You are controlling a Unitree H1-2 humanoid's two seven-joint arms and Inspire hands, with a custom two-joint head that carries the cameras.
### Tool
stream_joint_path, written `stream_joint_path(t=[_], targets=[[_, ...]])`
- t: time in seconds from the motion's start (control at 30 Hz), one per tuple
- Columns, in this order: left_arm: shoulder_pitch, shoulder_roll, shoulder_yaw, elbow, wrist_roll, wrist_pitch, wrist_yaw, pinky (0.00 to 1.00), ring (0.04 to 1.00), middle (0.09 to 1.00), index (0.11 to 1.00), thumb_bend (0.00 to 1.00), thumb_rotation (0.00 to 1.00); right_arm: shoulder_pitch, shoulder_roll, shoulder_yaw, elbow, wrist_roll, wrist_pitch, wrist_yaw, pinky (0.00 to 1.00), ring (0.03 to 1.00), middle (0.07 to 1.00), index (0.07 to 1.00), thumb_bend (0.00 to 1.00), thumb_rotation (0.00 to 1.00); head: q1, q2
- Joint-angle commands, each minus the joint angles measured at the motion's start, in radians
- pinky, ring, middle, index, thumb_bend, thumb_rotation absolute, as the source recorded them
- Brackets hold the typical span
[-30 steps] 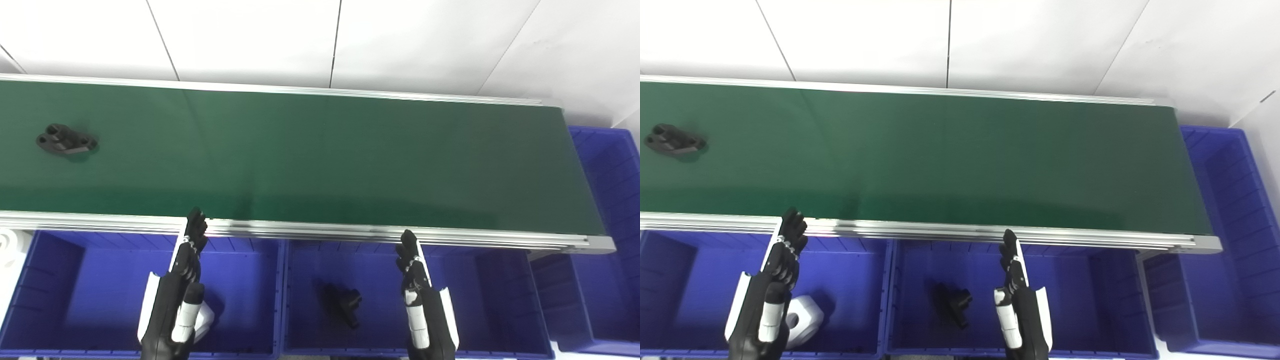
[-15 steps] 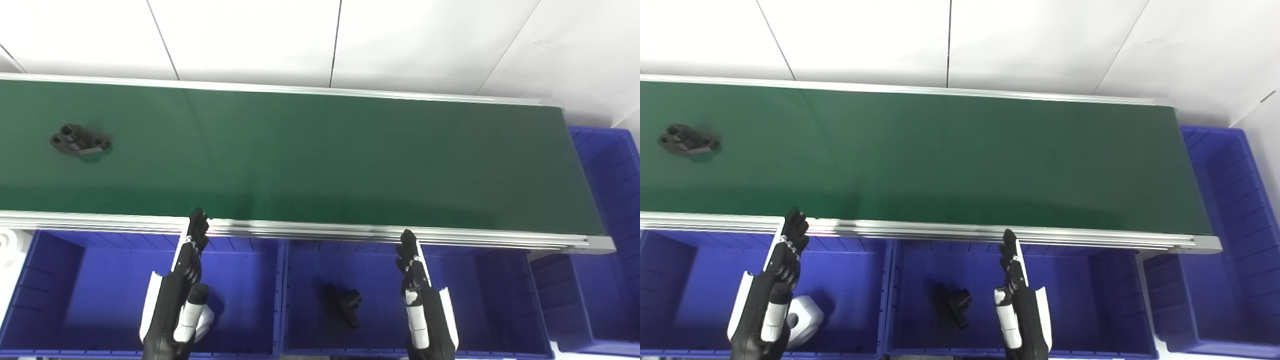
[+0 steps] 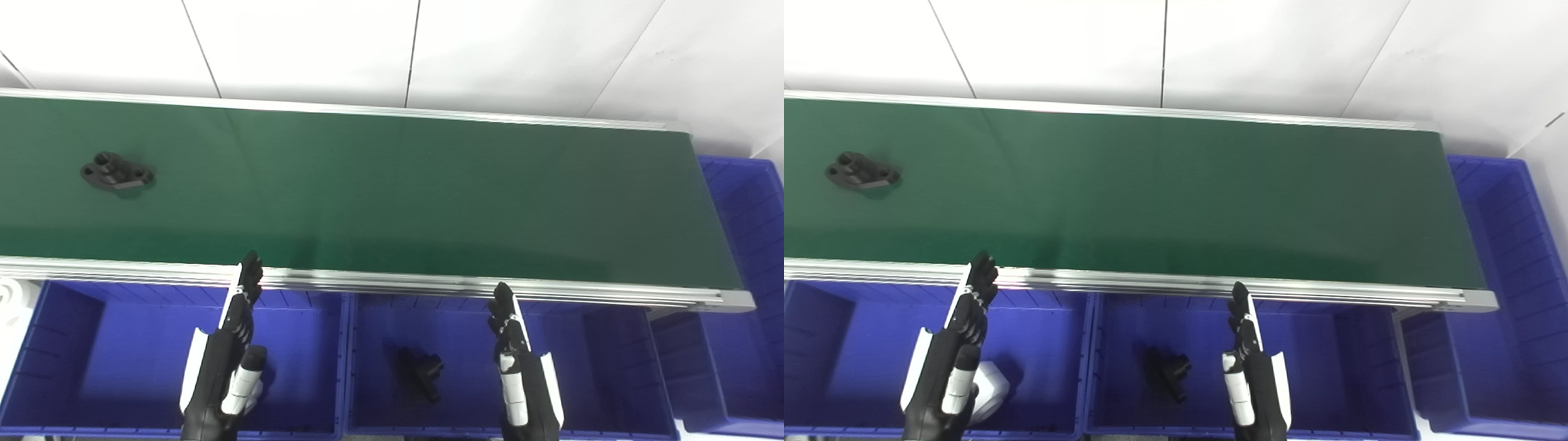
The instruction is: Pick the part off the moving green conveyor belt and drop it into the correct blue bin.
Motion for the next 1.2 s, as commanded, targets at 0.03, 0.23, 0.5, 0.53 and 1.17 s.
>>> stream_joint_path(t=[0.03,0.23,0.5,0.53,1.17], targets=[[0.006,-0.018,-0.015,0.003,0.014,-0.040,0.015,1.00,1.000,1.000,1.000,0.86,0.95,0.005,-0.013,-0.010,-0.004,0.030,-0.050,0.021,1.00,0.996,1.000,1.000,0.84,0.97,0.041,-0.016],[-0.021,-0.055,-0.048,0.076,0.066,-0.097,0.036,1.00,1.000,1.000,1.000,0.86,0.94,-0.025,-0.048,-0.048,0.039,0.064,-0.085,0.045,1.00,1.000,1.000,1.000,0.81,1.00,0.129,-0.076],[-0.052,-0.088,-0.073,0.146,0.139,-0.148,0.084,0.99,0.994,1.000,1.000,0.84,0.95,-0.035,-0.113,-0.064,0.002,0.011,-0.106,0.053,1.00,1.000,1.000,1.000,0.73,1.00,0.131,-0.138],[-0.055,-0.091,-0.073,0.154,0.141,-0.152,0.089,0.98,0.988,1.000,1.000,0.85,0.95,-0.035,-0.116,-0.063,-0.001,0.010,-0.106,0.050,1.00,0.999,1.000,1.000,0.74,1.00,0.130,-0.142],[-0.121,-0.025,-0.176,0.300,0.156,-0.170,0.248,0.93,0.973,1.000,1.000,0.83,0.99,-0.074,-0.107,-0.118,-0.001,0.039,-0.106,0.043,1.00,1.000,1.000,1.000,0.79,0.94,0.217,-0.337]])
